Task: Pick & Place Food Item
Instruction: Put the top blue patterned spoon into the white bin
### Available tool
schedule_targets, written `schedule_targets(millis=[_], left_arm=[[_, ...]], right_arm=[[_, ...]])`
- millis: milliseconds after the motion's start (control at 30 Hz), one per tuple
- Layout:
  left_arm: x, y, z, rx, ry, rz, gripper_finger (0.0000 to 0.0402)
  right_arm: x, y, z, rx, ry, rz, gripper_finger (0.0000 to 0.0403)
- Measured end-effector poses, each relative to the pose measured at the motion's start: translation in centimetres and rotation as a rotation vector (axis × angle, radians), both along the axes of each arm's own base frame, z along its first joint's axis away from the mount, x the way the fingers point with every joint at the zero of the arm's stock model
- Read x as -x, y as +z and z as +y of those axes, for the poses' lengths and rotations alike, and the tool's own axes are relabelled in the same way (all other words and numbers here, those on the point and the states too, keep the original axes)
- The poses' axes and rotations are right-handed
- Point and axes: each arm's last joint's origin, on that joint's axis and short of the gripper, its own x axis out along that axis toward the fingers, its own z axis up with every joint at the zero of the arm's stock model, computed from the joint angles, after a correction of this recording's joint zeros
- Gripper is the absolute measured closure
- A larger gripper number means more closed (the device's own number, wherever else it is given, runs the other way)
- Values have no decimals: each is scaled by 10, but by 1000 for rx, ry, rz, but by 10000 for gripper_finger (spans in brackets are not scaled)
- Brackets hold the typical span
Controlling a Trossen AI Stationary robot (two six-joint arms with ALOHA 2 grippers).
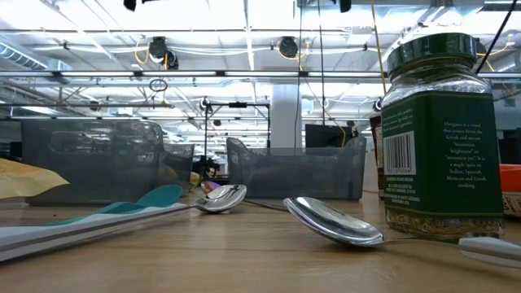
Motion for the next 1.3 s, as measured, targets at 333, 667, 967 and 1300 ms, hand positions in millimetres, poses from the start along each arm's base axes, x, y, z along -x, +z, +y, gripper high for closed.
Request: schedule_targets(millis=[333, 667, 967, 1300], left_arm=[[-16, 4, 0, 6, 0, 132, 176], [-25, -9, -4, 118, -138, 198, 176], [-13, -3, -5, 161, -186, 158, 176], [-19, -16, -16, 400, -373, 215, 176]], right_arm=[[-31, -30, -1, -62, 39, 112, 142], [-37, -33, -2, -100, 36, 92, 146], [-30, -20, 1, -100, 47, 3, 146], [-27, -32, 15, -147, 165, 122, 146]])
